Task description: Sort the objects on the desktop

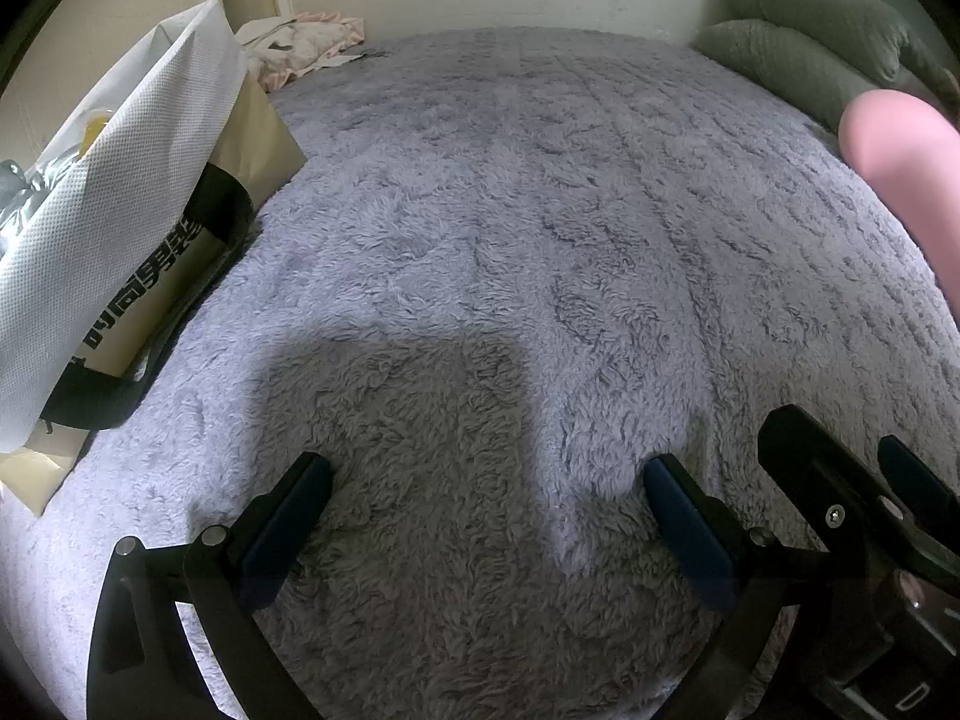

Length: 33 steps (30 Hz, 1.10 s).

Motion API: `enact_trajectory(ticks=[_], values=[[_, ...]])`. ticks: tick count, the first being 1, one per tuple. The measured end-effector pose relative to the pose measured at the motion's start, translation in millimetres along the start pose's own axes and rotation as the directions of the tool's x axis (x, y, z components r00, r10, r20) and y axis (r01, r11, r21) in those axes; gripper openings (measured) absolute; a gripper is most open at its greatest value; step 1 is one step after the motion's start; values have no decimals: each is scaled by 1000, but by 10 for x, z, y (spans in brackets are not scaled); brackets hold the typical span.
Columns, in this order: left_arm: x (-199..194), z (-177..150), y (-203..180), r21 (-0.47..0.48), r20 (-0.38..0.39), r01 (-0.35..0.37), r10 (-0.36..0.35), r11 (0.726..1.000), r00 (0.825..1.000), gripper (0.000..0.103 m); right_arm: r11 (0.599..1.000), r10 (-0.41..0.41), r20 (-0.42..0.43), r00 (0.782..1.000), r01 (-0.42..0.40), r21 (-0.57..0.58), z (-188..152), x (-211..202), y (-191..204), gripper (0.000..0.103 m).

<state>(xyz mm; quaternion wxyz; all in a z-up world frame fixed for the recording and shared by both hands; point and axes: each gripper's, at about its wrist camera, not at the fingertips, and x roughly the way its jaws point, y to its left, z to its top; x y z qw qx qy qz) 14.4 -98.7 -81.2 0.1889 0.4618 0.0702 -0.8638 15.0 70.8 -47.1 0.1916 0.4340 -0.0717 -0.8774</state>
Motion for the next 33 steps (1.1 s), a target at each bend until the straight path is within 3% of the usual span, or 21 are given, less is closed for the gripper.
enact_trajectory(ticks=[33], values=[[-7, 1, 3, 0, 0, 1, -1, 1000, 1000, 103, 1000, 1, 0, 1000, -1, -1, 5, 6, -3, 103]])
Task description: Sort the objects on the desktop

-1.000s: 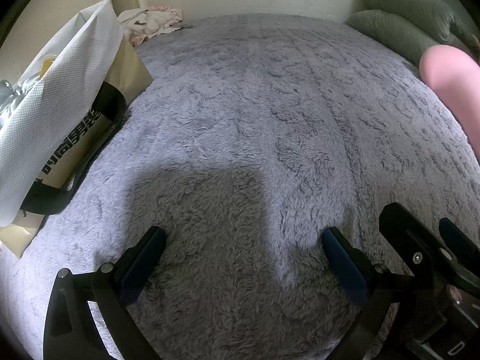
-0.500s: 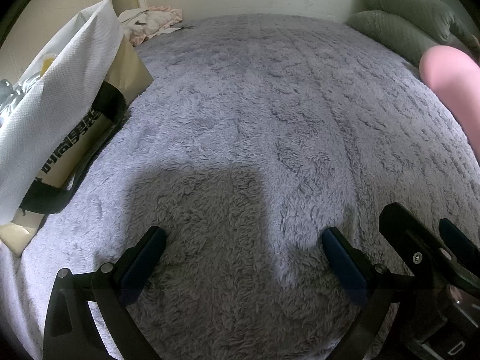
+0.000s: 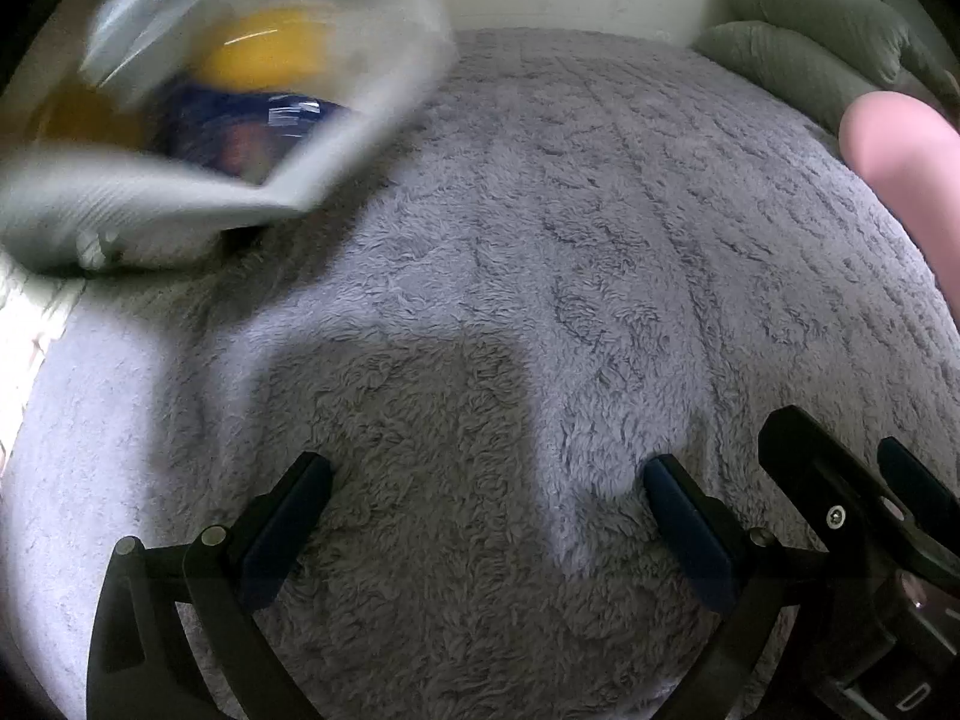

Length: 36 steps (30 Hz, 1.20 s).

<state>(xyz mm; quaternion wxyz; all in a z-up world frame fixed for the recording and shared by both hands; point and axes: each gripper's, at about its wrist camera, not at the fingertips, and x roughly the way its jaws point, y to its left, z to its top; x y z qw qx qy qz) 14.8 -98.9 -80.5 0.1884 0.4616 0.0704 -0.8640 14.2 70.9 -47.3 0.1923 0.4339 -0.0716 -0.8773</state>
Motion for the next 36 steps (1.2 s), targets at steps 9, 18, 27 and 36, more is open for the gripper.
enact_trajectory(ticks=[9, 18, 27, 36], values=[[0, -11, -17, 1, 0, -3, 3, 1000, 1000, 103, 1000, -1, 0, 1000, 1, 0, -5, 0, 3, 103], [28, -16, -29, -2, -2, 2, -2, 1000, 1000, 103, 1000, 4, 0, 1000, -4, 4, 1, 0, 14, 103], [32, -15, -30, -2, -2, 1, -1, 1000, 1000, 103, 1000, 9, -2, 1000, -9, -2, 9, 13, 31, 103], [37, -12, -33, -3, -2, 1, -1, 1000, 1000, 103, 1000, 9, -2, 1000, -9, -2, 18, 5, 38, 103]])
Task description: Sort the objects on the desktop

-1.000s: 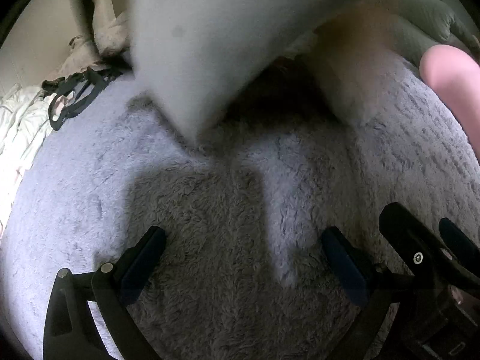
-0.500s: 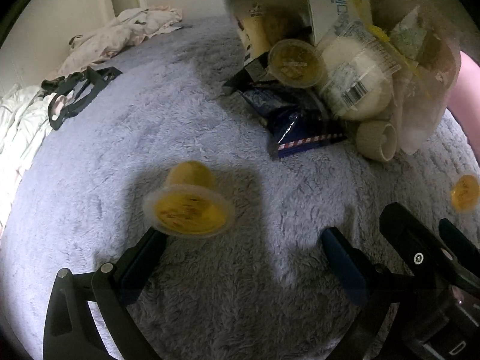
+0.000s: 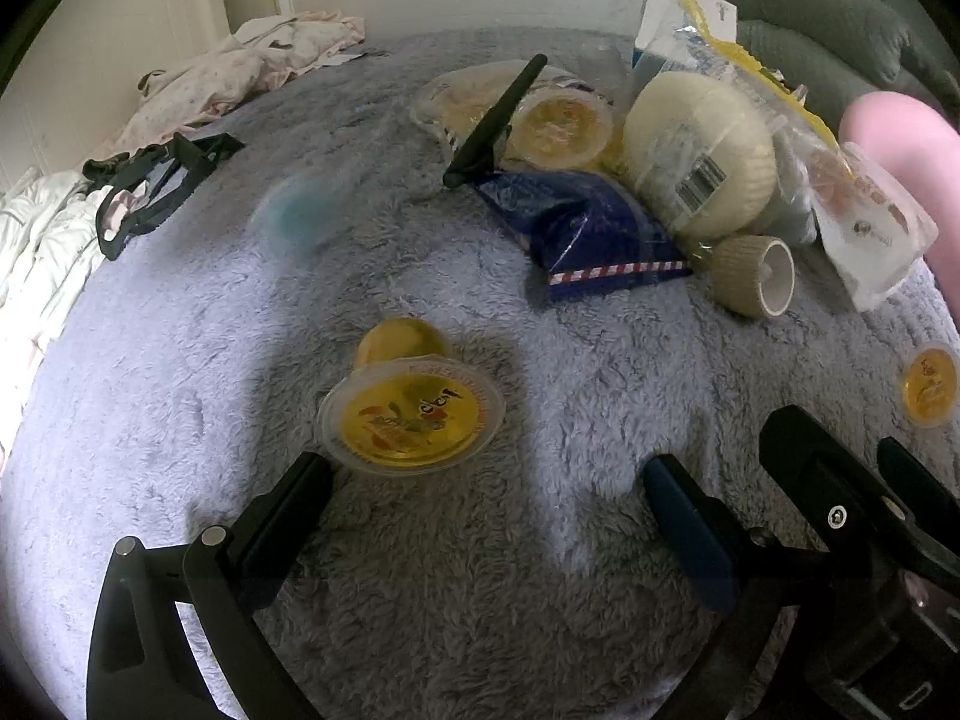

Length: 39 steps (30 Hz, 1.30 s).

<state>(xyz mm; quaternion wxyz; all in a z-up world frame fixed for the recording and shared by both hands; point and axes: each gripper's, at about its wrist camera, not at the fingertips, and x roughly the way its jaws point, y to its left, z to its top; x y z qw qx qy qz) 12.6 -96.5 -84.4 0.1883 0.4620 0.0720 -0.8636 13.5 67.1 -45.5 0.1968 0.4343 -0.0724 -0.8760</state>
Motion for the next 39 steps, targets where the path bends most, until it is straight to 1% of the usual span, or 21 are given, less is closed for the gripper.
enact_trajectory(ticks=[8, 9, 39], values=[[2, -1, 0, 0, 0, 0, 0, 1000, 1000, 103, 1000, 0, 0, 1000, 0, 0, -1, -7, -7, 103], [-153, -86, 3, -3, 2, -1, 1, 1000, 1000, 103, 1000, 0, 0, 1000, 0, 0, 0, -3, 0, 103], [-97, -47, -31, -12, -3, -4, 4, 1000, 1000, 103, 1000, 2, 0, 1000, -2, 2, 4, -8, -9, 103]])
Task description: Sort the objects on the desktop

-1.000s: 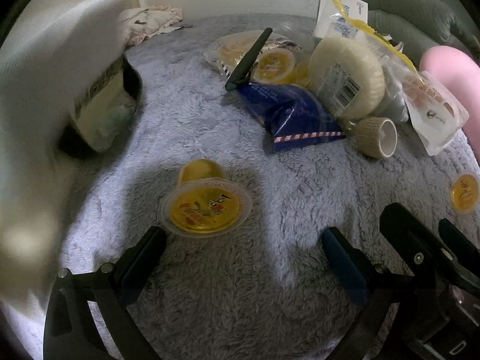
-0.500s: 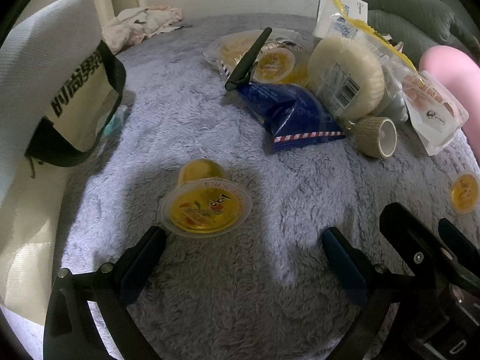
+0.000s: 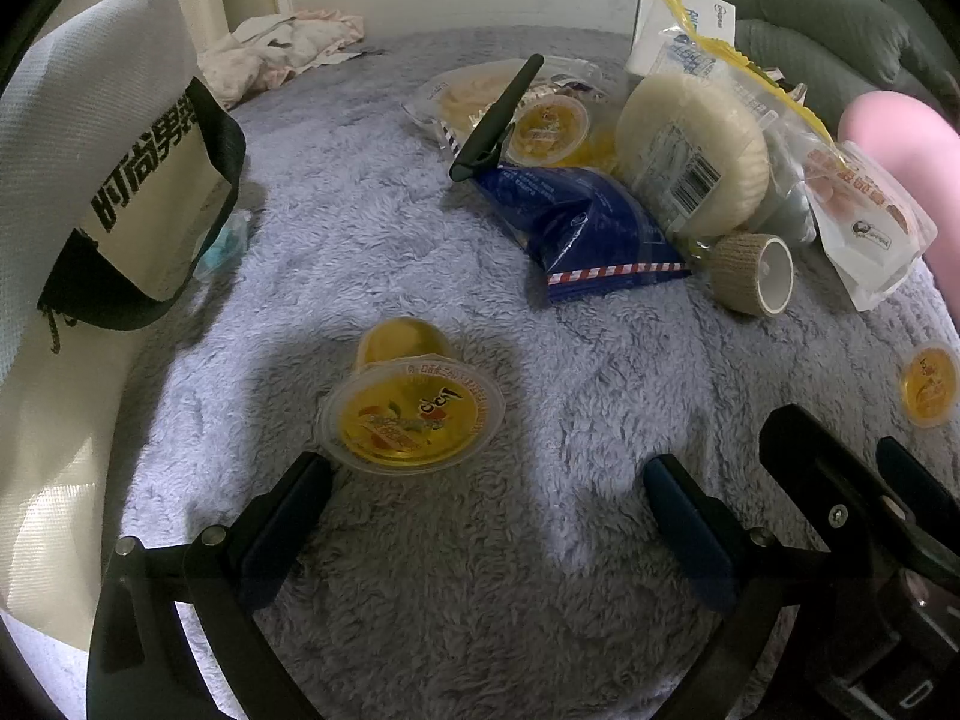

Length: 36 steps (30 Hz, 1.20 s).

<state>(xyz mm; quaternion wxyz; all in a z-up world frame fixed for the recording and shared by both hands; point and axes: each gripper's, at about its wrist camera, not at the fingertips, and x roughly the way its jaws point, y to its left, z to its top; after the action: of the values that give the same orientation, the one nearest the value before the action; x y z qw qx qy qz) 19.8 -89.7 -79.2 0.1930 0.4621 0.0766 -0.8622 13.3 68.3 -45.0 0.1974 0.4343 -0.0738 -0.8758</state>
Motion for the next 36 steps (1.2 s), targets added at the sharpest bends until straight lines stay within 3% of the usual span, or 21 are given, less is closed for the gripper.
enact_trajectory(ticks=[29, 33, 36], values=[[8, 15, 8, 4, 1, -3, 3, 1000, 1000, 103, 1000, -18, 0, 1000, 18, -9, 50, 56, 21, 103], [8, 33, -63, 25, 8, -33, 33, 999, 999, 103, 994, -105, 2, 994, 105, -1, 19, 111, 121, 103], [9, 48, -87, 26, 9, -37, 37, 999, 999, 103, 993, -122, -3, 993, 122, -6, 12, 128, 147, 103]])
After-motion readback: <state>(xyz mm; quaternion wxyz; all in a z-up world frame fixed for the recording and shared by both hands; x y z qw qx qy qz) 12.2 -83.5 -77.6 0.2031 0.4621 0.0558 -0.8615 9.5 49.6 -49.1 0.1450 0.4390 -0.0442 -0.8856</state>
